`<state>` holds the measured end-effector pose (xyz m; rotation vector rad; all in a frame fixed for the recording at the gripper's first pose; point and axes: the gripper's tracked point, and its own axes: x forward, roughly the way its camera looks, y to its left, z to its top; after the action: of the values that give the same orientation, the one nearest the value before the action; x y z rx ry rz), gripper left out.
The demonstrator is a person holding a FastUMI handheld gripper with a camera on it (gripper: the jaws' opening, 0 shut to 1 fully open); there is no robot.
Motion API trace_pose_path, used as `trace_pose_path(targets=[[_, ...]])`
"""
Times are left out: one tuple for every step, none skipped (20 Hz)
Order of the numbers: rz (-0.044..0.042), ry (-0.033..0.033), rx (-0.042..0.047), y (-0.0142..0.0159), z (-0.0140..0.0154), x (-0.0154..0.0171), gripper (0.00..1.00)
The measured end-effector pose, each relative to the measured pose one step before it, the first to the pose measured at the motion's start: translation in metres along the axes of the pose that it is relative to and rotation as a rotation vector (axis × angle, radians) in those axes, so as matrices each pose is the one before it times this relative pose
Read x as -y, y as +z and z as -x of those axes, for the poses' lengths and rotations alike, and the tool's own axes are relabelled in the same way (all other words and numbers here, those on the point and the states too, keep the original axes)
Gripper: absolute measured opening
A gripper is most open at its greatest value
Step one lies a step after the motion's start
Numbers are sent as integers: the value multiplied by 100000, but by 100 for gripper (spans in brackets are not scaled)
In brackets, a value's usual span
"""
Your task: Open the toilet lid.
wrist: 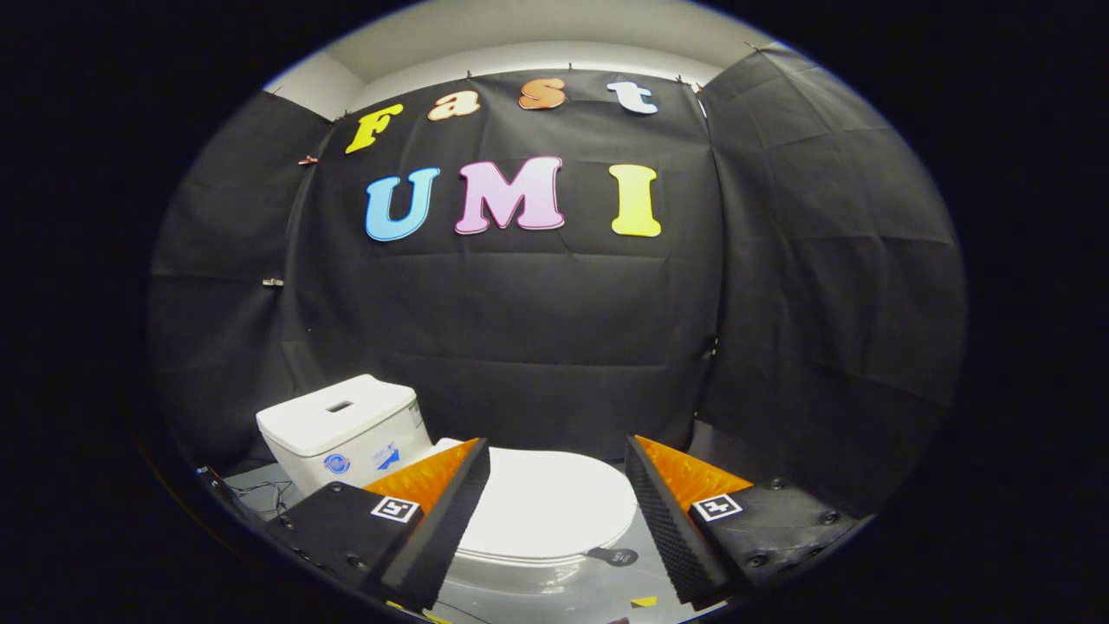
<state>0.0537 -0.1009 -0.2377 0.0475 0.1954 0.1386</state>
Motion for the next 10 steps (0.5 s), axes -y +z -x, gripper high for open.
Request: trace_pose_path(targets=[[-2741,-70,-974,-853,-369,1036,98],[-3091,60,-1699,-906,-415,1041,99],[-3079,-622,-1613,-926,-476,1105,99],[-3479,-935,-1911,-1100,-543,1523,99],[-3204,-752,-1896,-870,-527,1100,99],[-4023,-202,-1732,-946,-574,1146,99],[-3976,-226,-2103,-910,-694,1112,99],[-3643,-840,-3163,-1066,-775,1304,98],[-3350,-1497,-2440,-1133,-837,1300,98],[-3322,-861,-2334,-767,-822,1120,99]])
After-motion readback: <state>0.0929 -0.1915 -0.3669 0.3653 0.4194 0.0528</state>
